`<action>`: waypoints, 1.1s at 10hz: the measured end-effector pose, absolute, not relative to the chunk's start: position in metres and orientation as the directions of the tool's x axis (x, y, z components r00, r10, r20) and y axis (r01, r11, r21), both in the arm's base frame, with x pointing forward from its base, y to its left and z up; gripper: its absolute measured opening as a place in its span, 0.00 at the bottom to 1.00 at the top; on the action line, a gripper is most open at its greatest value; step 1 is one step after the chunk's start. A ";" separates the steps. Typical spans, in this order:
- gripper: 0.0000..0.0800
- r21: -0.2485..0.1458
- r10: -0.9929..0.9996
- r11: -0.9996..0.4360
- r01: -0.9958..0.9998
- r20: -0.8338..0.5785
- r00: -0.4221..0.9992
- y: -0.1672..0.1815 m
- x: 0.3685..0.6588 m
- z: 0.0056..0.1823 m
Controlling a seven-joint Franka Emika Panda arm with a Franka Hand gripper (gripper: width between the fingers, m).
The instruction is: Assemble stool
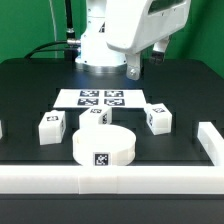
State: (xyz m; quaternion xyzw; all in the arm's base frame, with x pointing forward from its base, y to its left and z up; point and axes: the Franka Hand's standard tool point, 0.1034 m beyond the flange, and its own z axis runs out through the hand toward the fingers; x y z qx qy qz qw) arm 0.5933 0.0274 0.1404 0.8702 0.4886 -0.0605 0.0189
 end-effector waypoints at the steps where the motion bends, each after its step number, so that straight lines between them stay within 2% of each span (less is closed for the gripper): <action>1: 0.81 -0.026 0.848 -0.522 0.853 -0.124 0.515 0.027 0.593 0.140; 4: 0.81 -0.027 0.848 -0.522 0.852 -0.123 0.516 0.028 0.593 0.140; 5: 0.81 -0.012 0.855 -0.511 0.860 -0.107 0.507 0.025 0.593 0.137; 7: 0.81 0.017 0.862 -0.502 0.865 -0.073 0.502 0.011 0.571 0.120; 9: 0.81 0.065 0.884 -0.465 0.883 -0.023 0.467 -0.001 0.561 0.100; 11: 0.81 0.067 0.891 -0.453 0.889 -0.012 0.455 -0.011 0.557 0.084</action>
Offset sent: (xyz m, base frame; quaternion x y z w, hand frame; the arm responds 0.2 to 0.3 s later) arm 0.0000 0.0000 0.0000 0.0000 0.0000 0.0000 1.0000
